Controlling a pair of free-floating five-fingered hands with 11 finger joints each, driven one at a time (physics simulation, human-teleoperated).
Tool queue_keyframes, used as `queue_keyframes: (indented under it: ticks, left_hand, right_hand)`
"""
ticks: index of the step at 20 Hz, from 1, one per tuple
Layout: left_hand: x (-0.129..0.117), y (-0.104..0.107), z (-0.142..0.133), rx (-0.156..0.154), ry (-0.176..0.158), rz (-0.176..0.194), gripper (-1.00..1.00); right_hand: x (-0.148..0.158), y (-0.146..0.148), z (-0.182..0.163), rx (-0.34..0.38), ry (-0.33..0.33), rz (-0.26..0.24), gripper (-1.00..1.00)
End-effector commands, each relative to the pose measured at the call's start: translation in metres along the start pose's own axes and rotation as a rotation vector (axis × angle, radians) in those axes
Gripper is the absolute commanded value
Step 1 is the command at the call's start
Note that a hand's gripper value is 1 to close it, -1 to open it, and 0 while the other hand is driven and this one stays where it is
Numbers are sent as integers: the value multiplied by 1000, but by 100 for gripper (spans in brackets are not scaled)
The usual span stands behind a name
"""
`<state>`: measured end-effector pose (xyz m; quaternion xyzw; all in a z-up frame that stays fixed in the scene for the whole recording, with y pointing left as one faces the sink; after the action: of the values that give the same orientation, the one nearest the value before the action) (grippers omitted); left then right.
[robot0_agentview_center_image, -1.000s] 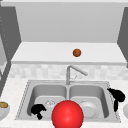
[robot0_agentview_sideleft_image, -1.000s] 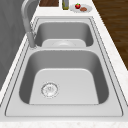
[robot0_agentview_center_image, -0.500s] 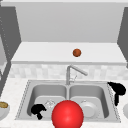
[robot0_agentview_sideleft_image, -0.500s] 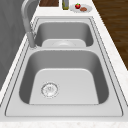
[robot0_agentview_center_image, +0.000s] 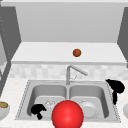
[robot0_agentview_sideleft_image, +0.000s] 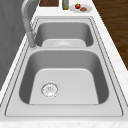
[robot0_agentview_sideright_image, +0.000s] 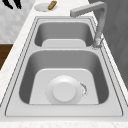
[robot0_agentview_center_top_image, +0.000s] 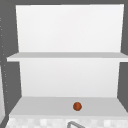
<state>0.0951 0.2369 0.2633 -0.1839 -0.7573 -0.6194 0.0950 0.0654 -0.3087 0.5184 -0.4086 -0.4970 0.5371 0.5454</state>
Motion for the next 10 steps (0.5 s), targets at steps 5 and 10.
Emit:
queue_keyframes:
  ticks: [5, 10]
  left_hand:
    - [0, 0, 0, 0, 0, 0, 0]
    - [0, 0, 0, 0, 0, 0, 0]
  right_hand:
    - [50, -40, 34, 5, 7, 54, -100]
    - [80, -70, 52, 7, 11, 59, -100]
